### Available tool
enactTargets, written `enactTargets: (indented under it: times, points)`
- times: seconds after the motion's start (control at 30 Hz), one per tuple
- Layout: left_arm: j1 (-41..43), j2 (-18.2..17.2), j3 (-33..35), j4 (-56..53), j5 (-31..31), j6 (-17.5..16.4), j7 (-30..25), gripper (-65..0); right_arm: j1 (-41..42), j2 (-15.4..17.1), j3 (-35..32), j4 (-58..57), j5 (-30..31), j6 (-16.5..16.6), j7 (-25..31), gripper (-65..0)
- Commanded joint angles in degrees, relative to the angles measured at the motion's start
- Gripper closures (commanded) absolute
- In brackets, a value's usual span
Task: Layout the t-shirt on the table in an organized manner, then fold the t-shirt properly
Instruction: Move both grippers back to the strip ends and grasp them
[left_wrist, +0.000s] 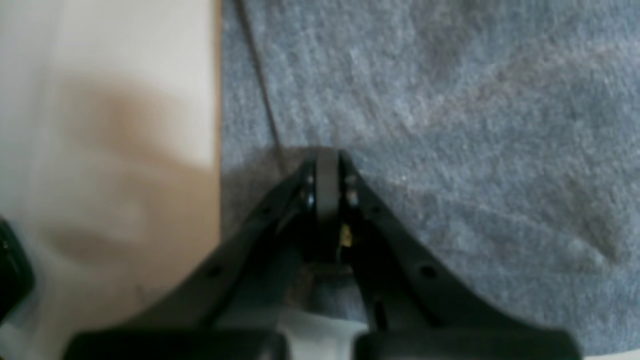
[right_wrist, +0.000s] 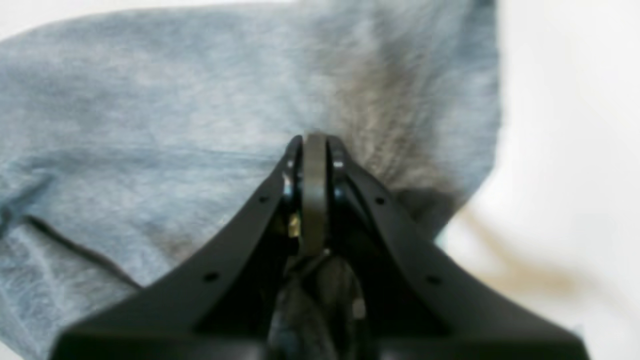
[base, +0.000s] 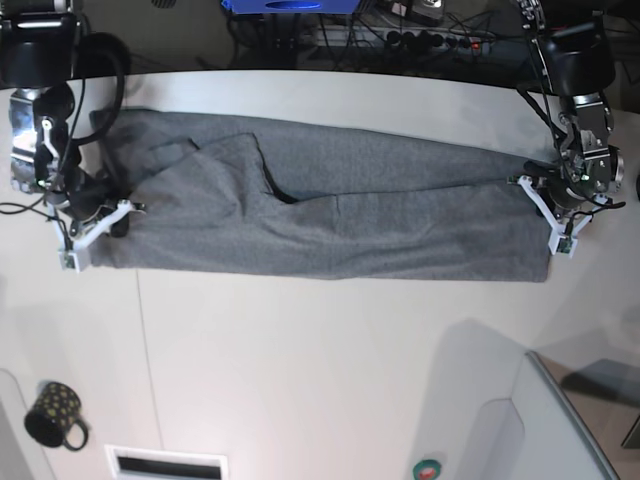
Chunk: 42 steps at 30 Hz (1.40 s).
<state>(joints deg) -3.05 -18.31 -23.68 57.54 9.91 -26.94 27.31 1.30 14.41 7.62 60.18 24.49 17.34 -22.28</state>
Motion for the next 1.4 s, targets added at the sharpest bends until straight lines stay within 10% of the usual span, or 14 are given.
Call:
enactTargets:
  times: [0.0,0.63,0.87,1.0,1.23,1.37]
  points:
    - [0.28,0.06,0.17,-0.79,1.12,-0.36,3.42,0.0,0.68,0.93,0.25,0.34,-0.01,0.11,0.44,-0.8]
    - [1.86,0.06,-9.59,16.97,0.51,-0.89,11.94,0.0,-4.6,-1.1,0.34,16.52,0.52,0.37,0.7,-0.8]
    - [1.86,-1.78,-19.88,13.98,-3.54,-13.06,11.68,0.0,-11.89,-3.29,0.16,28.92,0.52,0.37,0.7,-0.8]
    - [4.24,-5.12,-22.16,13.1,-15.05,-13.06,11.68,-1.5,-13.83,-4.0,-0.01,30.23,0.34,0.37,0.61,-0.8]
    - [7.05,-7.85,-21.72,9.06,-31.67,-13.06,11.59,-58.7,-14.62,-4.17,-0.01,30.23,0.17,0.46,0.44,-0.8]
    - [4.85,-7.67,-19.35,5.1,-31.05,-13.06,11.59,-65.0,-14.62,-4.17,-0.1,30.23,0.17,0.46,0.35,-0.8]
